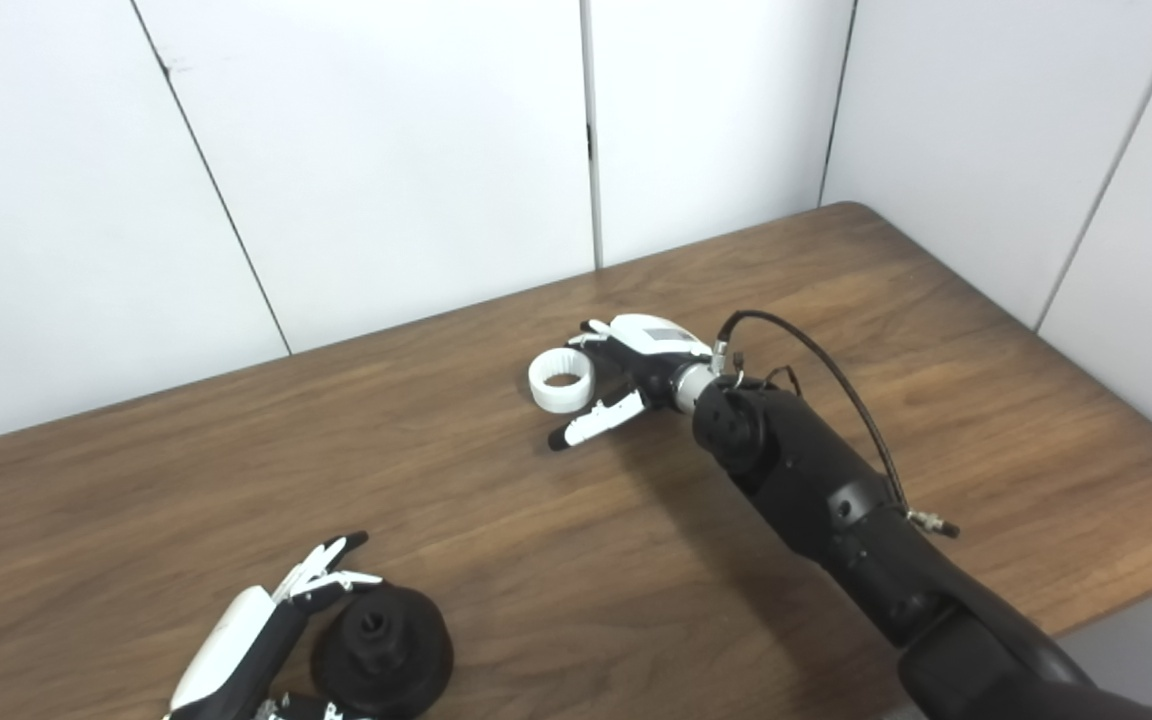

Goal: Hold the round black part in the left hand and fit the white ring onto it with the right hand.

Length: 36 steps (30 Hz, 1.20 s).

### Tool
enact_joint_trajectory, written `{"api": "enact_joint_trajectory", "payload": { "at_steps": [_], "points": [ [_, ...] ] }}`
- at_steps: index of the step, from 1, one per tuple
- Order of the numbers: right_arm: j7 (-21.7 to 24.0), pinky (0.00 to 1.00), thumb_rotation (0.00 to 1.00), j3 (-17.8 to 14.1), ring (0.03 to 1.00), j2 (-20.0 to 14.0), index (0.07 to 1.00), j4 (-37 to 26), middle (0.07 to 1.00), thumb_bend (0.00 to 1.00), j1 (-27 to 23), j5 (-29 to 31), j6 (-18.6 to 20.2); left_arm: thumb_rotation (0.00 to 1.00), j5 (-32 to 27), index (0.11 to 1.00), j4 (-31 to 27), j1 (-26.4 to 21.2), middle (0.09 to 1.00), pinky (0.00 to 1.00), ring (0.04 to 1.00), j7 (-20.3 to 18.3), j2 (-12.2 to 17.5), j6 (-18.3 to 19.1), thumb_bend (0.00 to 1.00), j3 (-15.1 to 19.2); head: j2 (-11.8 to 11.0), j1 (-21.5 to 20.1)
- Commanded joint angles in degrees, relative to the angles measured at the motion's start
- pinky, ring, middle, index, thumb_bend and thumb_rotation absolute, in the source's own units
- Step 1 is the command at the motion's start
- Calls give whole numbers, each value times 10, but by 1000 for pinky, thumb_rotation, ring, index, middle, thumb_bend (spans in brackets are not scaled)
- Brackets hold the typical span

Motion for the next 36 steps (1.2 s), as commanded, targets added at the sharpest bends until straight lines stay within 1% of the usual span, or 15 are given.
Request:
{"api": "enact_joint_trajectory", "payload": {
  "at_steps": [1, 4, 7, 11, 13, 16, 19, 23, 26, 33, 36],
  "points": [
    [-31, 947, 579, -4, 984, 2, 840, -4, 974, 922, -11, -3, -15, 231, 9, 594, -5, -1, 977, 986, 1000, -10, 5, 12, 903, 0, 4, 1],
    [-50, 955, 554, -6, 979, 6, 826, 2, 966, 892, -8, -2, -20, 211, 11, 593, -5, -1, 975, 977, 1000, -9, 5, 11, 903, 0, 4, 3],
    [-70, 949, 505, -11, 965, 14, 792, 11, 950, 873, -5, 4, -21, 199, 11, 595, -7, 0, 976, 985, 1000, -11, 5, 15, 900, 0, 5, 4],
    [-108, 929, 447, -18, 945, 28, 750, 24, 930, 854, 0, 4, -23, 206, 10, 595, -6, 0, 977, 990, 1000, -11, 5, 14, 898, 2, 8, 6],
    [-126, 941, 419, -20, 945, 36, 730, 29, 922, 829, 4, 3, -23, 208, 9, 596, -6, 1, 979, 995, 1000, -11, 5, 13, 898, 3, 8, 6],
    [-154, 946, 401, -23, 935, 48, 710, 39, 909, 813, 8, 0, -25, 200, 11, 598, -11, 1, 980, 997, 1000, -13, 5, 17, 897, 4, 9, 8],
    [-179, 938, 414, -25, 923, 60, 693, 46, 903, 793, 11, 0, -25, 193, 14, 597, -14, 1, 979, 992, 1000, -13, 4, 21, 898, 4, 10, 7],
    [-203, 926, 408, -25, 912, 68, 675, 54, 895, 765, 14, 1, -30, 187, 15, 593, -14, 2, 977, 990, 1000, -11, 2, 20, 901, 4, 11, 7],
    [-220, 922, 379, -26, 904, 73, 655, 59, 887, 745, 16, 3, -38, 185, 15, 594, -13, 2, 978, 992, 1000, -10, 1, 20, 900, 3, 13, 8],
    [-241, 918, 333, -27, 894, 80, 629, 65, 882, 706, 20, 6, -40, 184, 15, 595, -14, 3, 978, 984, 1000, -10, 1, 19, 899, 2, 15, 10],
    [-245, 929, 284, -33, 894, 86, 614, 64, 874, 693, 24, 15, -39, 204, 16, 596, -13, 4, 977, 983, 1000, -8, 1, 16, 897, 1, 15, 11]
  ]
}}
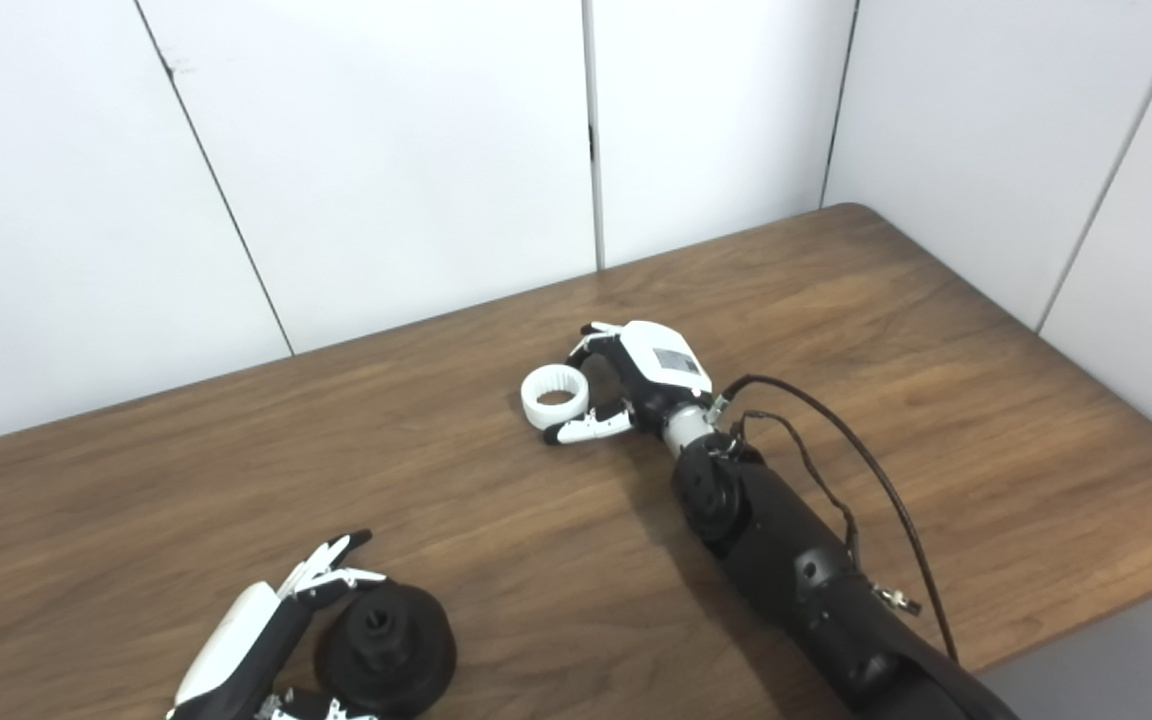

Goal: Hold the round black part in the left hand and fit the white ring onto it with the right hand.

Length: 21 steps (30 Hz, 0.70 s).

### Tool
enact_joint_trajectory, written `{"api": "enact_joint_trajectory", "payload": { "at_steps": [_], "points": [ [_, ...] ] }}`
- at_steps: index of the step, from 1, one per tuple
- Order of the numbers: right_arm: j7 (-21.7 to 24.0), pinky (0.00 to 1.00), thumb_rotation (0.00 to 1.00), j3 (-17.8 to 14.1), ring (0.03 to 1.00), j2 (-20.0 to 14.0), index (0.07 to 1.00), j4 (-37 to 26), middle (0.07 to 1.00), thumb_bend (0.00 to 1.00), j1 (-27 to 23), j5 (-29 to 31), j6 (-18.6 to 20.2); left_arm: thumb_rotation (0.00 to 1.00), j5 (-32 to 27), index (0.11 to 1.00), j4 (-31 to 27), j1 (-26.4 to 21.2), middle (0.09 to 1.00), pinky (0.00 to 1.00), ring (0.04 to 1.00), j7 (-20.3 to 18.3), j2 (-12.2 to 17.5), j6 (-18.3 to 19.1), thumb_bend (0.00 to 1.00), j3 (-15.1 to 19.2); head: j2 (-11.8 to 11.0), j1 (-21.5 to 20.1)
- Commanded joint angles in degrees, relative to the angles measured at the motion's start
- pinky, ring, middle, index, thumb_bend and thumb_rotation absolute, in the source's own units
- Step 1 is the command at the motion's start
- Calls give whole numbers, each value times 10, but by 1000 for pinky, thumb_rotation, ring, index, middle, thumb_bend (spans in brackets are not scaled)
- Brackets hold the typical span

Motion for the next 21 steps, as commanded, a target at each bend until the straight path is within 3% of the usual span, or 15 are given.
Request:
{"api": "enact_joint_trajectory", "payload": {
  "at_steps": [1, 3, 5, 21],
  "points": [
    [-8, 927, 273, -5, 892, 3, 608, 3, 871, 691, -7, 3, 2, 207, 15, 596, -4, 1, 976, 983, 1000, -2, 2, 3, 897, -4, 0, 0],
    [-13, 924, 185, -7, 889, 6, 524, 5, 866, 560, -5, 7, -1, 202, 15, 595, -4, 1, 976, 985, 1000, -1, 1, 3, 897, -4, 1, 1],
    [-17, 928, 160, -8, 887, 8, 501, 6, 861, 526, -3, 11, -4, 201, 13, 596, -4, 1, 977, 990, 1000, -2, 1, 3, 895, -3, 1, 1],
    [-64, 955, 135, -10, 864, 15, 484, 14, 807, 516, 5, 17, -29, 215, 16, 595, 0, -2, 978, 987, 1000, -1, 1, 5, 904, -3, 4, 3]
  ]
}}
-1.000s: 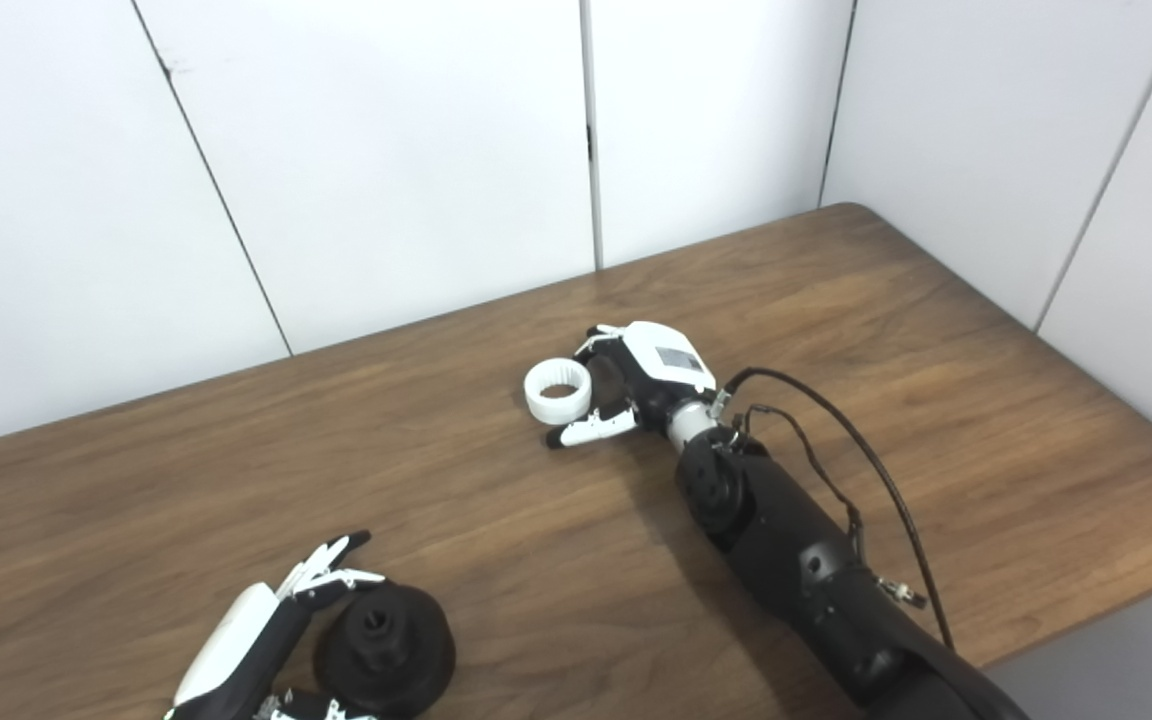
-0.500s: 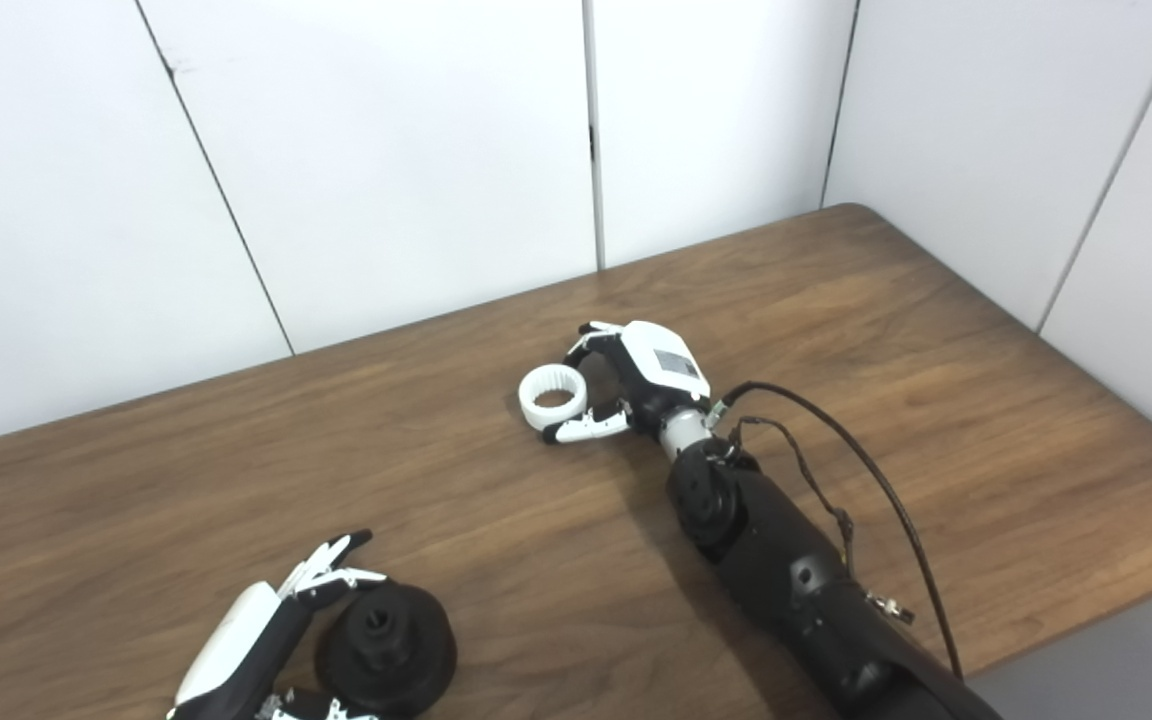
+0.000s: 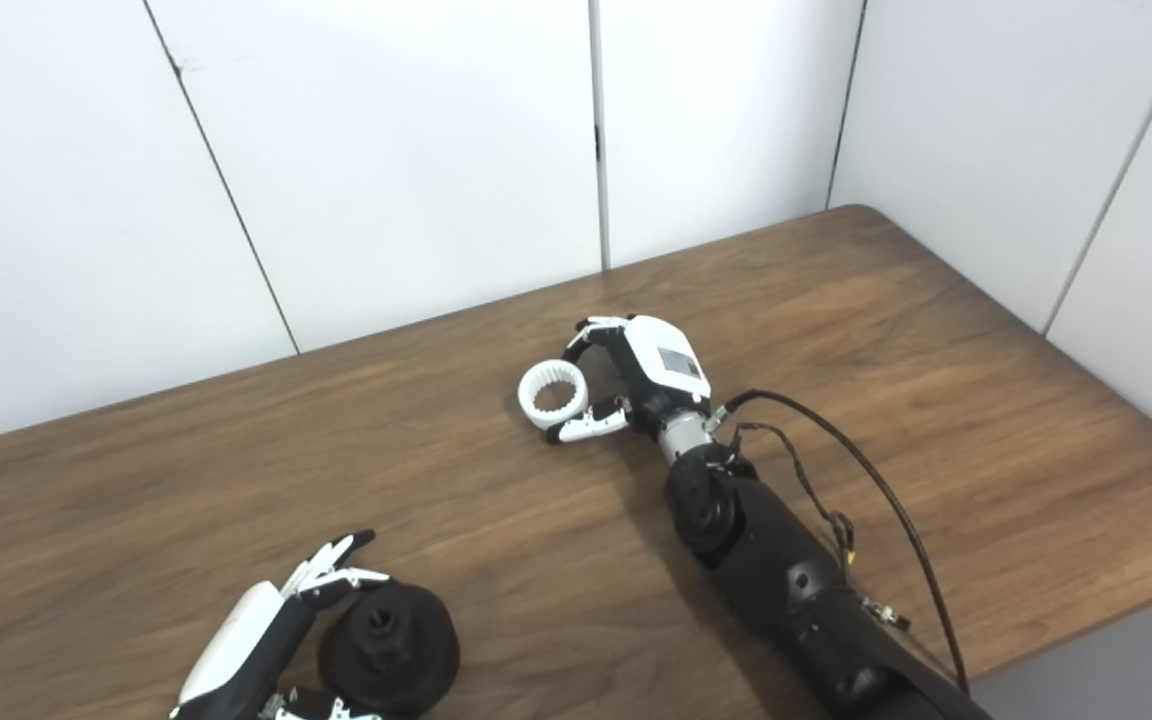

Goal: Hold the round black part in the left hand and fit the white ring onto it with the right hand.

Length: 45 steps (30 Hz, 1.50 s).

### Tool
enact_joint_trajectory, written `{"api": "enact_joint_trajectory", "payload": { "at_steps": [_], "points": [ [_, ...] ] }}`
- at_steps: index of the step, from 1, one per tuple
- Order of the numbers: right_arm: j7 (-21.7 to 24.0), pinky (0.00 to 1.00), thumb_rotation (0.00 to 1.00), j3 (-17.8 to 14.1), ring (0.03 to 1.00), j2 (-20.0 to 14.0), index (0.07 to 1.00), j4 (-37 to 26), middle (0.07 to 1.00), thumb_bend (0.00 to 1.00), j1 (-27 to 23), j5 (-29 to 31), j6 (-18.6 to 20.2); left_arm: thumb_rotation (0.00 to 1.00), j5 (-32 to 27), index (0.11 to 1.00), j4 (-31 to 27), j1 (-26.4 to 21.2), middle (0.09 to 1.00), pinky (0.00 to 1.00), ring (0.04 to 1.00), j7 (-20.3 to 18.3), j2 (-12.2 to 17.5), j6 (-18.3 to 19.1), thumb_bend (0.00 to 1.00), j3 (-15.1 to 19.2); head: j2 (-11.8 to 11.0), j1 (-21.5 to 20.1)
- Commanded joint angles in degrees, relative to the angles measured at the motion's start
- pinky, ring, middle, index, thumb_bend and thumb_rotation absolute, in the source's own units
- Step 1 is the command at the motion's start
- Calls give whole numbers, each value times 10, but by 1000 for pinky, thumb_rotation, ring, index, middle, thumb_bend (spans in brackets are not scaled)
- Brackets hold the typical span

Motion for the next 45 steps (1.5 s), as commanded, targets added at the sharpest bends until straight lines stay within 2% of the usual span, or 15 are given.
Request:
{"api": "enact_joint_trajectory", "payload": {
  "at_steps": [1, 6, 14, 17, 24, 27, 30, 33, 36, 45],
  "points": [
    [-3, 956, 135, -3, 865, -1, 484, 3, 807, 516, 0, -3, 0, 216, 15, 594, -1, -2, 977, 987, 1000, -1, 3, 4, 905, -2, 0, 0],
    [-18, 963, 136, -7, 863, -3, 483, -7, 805, 516, 3, 1, -12, 222, 16, 594, -2, -2, 980, 999, 1000, -4, 2, 7, 901, -3, 3, 5],
    [-15, 892, 138, -21, 853, -11, 483, -59, 797, 516, 18, 8, -23, 228, 21, 600, -5, -3, 984, 1000, 1000, -6, -4, 13, 892, -6, 12, 39],
    [-6, 832, 138, -29, 852, -12, 483, -87, 799, 516, 27, 14, -22, 231, 29, 601, -6, -2, 984, 1000, 1000, -6, -9, 21, 895, -8, 14, 54],
    [16, 778, 137, -48, 837, -12, 483, -142, 793, 517, 43, 30, -30, 218, 42, 594, -7, -4, 976, 988, 1000, -3, -20, 31, 913, -8, 21, 88],
    [38, 749, 135, -64, 830, -4, 482, -183, 794, 517, 53, 66, -30, 212, 46, 592, -5, -6, 976, 986, 1000, -1, -25, 34, 912, -10, 25, 111],
    [52, 725, 137, -66, 814, -5, 482, -216, 790, 518, 59, 74, -32, 218, 49, 594, -4, -7, 976, 988, 1000, -2, -29, 39, 911, -10, 27, 124],
    [66, 736, 138, -67, 808, -5, 482, -250, 784, 518, 64, 81, -33, 225, 49, 591, 0, -9, 975, 998, 1000, 3, -33, 36, 917, -10, 28, 135],
    [82, 763, 138, -69, 817, -4, 482, -279, 781, 518, 68, 90, -32, 275, 52, 591, 4, -10, 975, 1000, 1000, 7, -36, 34, 927, -10, 30, 144],
    [118, 750, 139, -74, 817, 6, 481, -353, 777, 519, 76, 90, -17, 287, 65, 597, 1, -14, 977, 1000, 1000, 7, -41, 49, 926, -15, 36, 160]
  ]
}}
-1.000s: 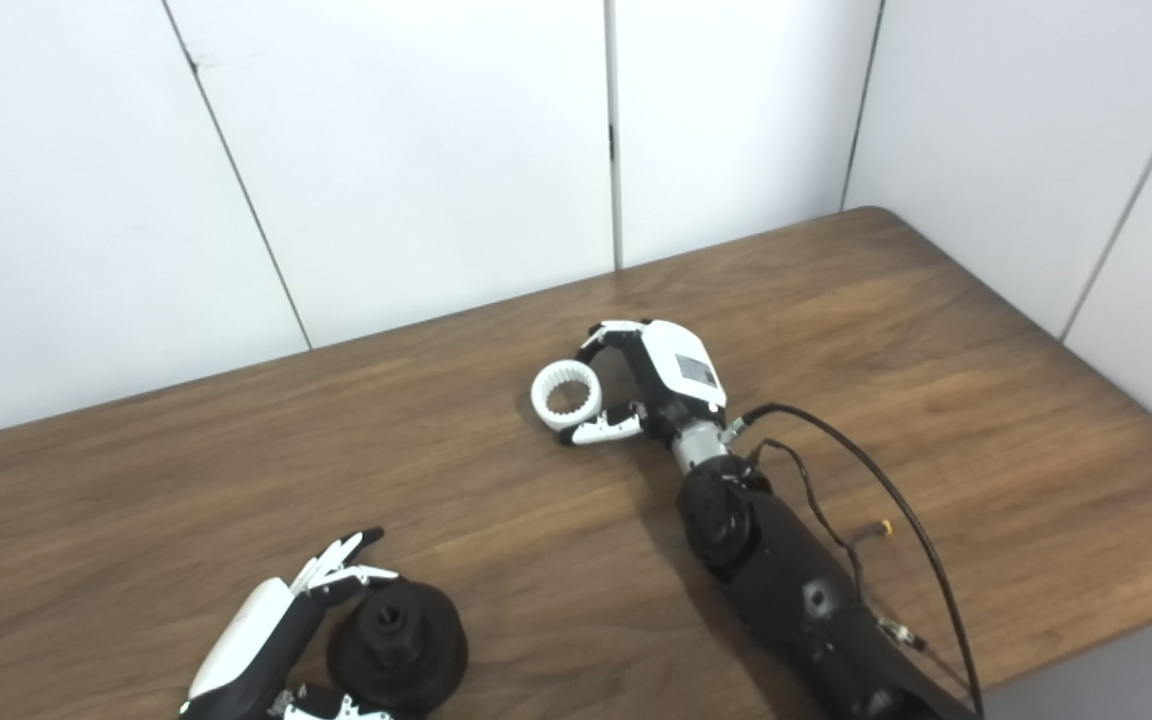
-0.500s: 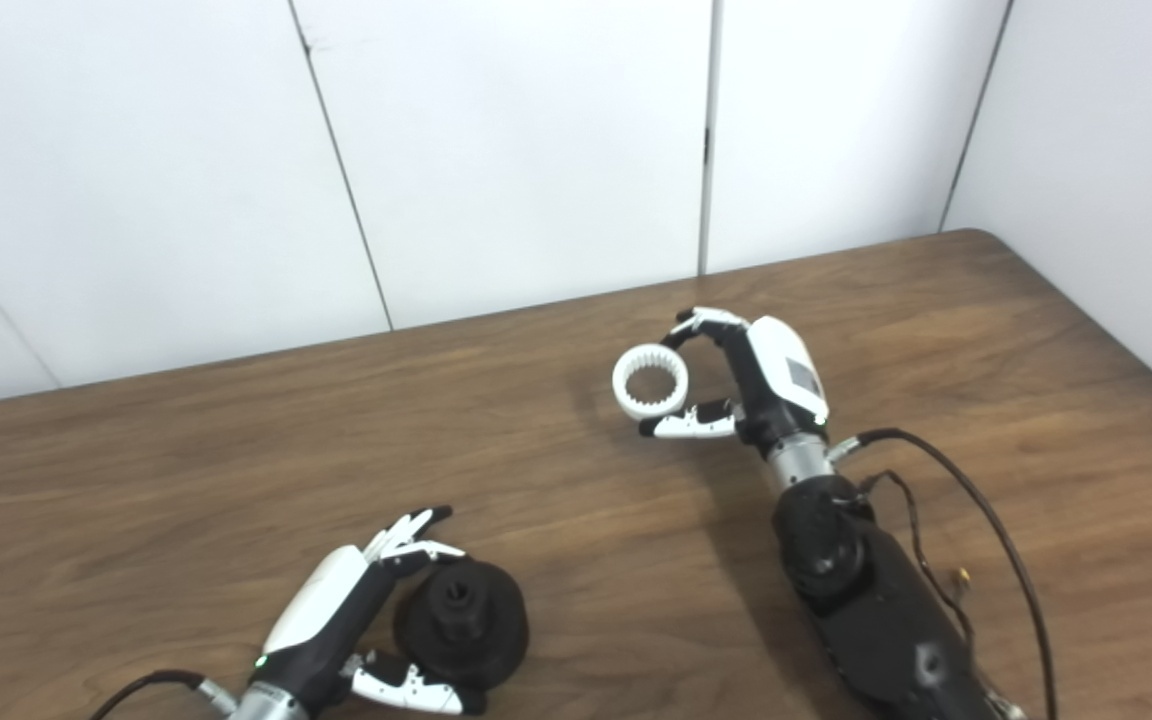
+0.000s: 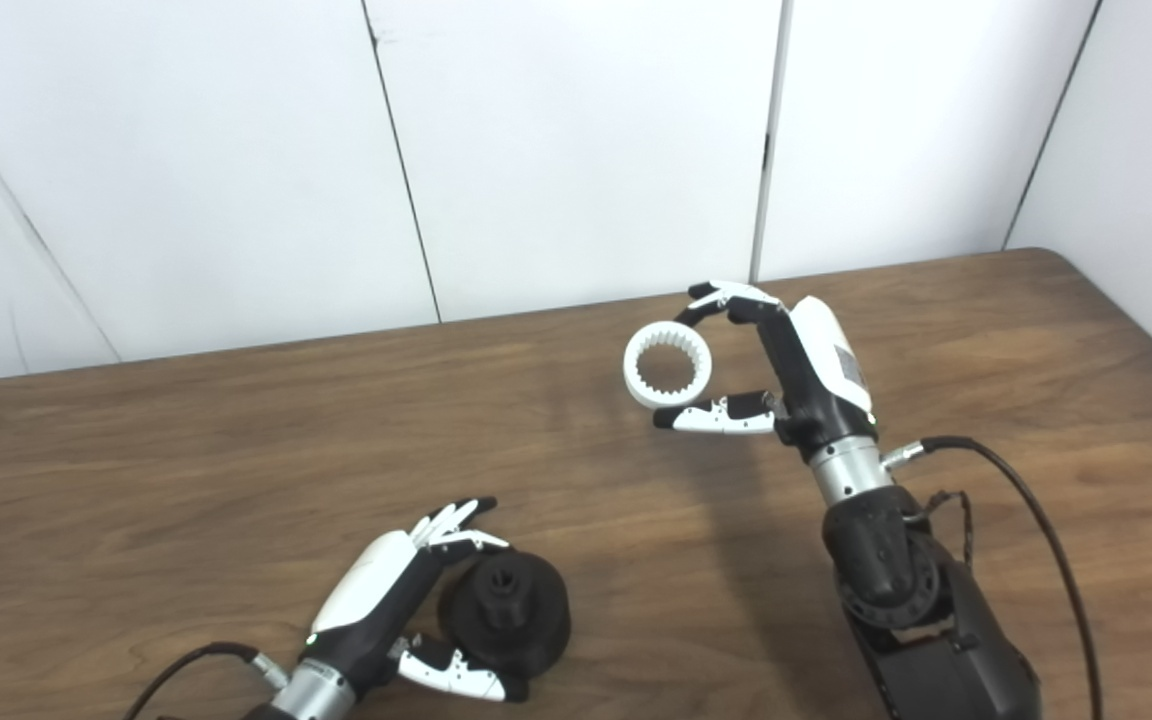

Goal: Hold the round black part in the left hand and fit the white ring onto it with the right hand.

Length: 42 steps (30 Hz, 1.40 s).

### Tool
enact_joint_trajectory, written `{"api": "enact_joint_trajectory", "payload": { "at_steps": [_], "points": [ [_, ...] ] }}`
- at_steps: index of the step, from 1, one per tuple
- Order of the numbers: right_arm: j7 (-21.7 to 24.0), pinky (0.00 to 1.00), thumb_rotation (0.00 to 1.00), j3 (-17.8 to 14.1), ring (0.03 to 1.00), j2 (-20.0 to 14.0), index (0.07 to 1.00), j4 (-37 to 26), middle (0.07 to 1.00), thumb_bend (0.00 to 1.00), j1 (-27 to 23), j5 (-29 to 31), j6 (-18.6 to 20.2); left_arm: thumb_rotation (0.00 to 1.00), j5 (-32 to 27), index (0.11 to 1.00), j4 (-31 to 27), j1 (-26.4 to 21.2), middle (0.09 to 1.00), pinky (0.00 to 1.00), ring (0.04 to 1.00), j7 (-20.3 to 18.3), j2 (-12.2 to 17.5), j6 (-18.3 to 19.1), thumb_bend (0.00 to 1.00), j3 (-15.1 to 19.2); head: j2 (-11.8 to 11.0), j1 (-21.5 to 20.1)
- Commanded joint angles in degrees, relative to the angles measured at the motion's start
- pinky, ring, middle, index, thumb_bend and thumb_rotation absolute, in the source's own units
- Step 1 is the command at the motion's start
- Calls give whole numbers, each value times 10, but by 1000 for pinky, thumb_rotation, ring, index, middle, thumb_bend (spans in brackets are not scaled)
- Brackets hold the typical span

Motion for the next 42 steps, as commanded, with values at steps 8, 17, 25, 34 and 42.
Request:
{"api": "enact_joint_trajectory", "payload": {
  "at_steps": [8, 17, 25, 34, 42],
  "points": [
    [41, 739, 139, 2, 815, 16, 481, -93, 774, 519, 4, 5, 6, 297, 11, 596, 5, -14, 972, 1000, 1000, -1, 0, 5, 932, -7, 6, 13],
    [79, 748, 136, 27, 829, 35, 481, -148, 771, 520, 42, -4, 10, 273, 14, 593, 6, -18, 974, 997, 1000, 0, -2, 9, 931, -8, 10, 21],
    [120, 771, 140, 51, 853, 50, 481, -177, 783, 518, 76, -5, 27, 263, 13, 594, 4, -18, 975, 998, 1000, -2, -3, 11, 929, -9, 14, 29],
    [157, 755, 144, 78, 838, 63, 481, -198, 789, 520, 104, -9, 42, 239, 15, 593, 3, -21, 978, 1000, 1000, -5, -8, 17, 923, -12, 20, 33],
    [179, 769, 140, 97, 846, 76, 482, -189, 797, 520, 119, -15, 70, 228, 20, 592, 2, -23, 976, 997, 1000, -5, -14, 27, 923, -18, 24, 40]
  ]
}}
